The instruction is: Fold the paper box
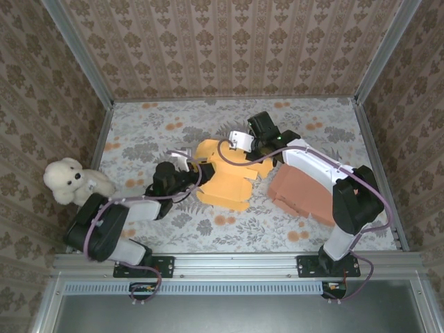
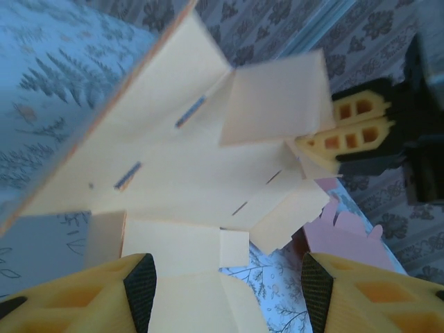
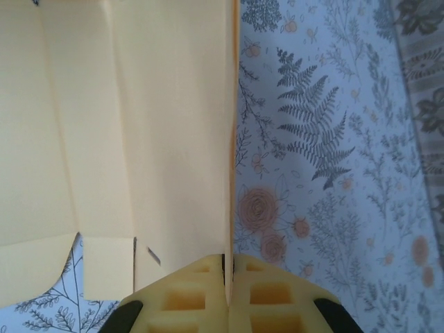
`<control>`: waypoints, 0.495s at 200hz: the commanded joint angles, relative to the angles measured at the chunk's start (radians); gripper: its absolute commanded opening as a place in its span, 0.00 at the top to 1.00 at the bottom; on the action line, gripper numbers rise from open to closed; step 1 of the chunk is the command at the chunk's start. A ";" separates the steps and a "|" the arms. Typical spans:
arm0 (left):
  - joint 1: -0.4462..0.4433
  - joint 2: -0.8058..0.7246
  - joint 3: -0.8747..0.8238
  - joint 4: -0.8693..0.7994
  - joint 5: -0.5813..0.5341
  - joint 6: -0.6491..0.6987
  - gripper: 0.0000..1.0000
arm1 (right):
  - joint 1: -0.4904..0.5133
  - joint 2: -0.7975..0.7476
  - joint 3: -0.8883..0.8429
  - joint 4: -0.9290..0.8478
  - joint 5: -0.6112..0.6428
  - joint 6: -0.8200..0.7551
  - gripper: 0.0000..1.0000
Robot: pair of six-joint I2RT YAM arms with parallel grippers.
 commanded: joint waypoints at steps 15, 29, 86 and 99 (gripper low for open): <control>-0.036 -0.320 -0.019 -0.383 -0.181 0.165 0.38 | 0.039 -0.034 -0.053 0.117 0.098 -0.104 1.00; -0.046 -0.458 -0.050 -0.476 -0.280 0.186 0.38 | 0.052 -0.046 -0.078 0.150 0.108 -0.133 1.00; -0.013 -0.676 -0.173 -0.585 -0.481 0.223 0.37 | 0.127 -0.092 -0.241 0.383 0.145 -0.334 1.00; -0.006 -0.626 -0.175 -0.544 -0.462 0.227 0.37 | 0.134 -0.086 -0.272 0.438 0.153 -0.363 1.00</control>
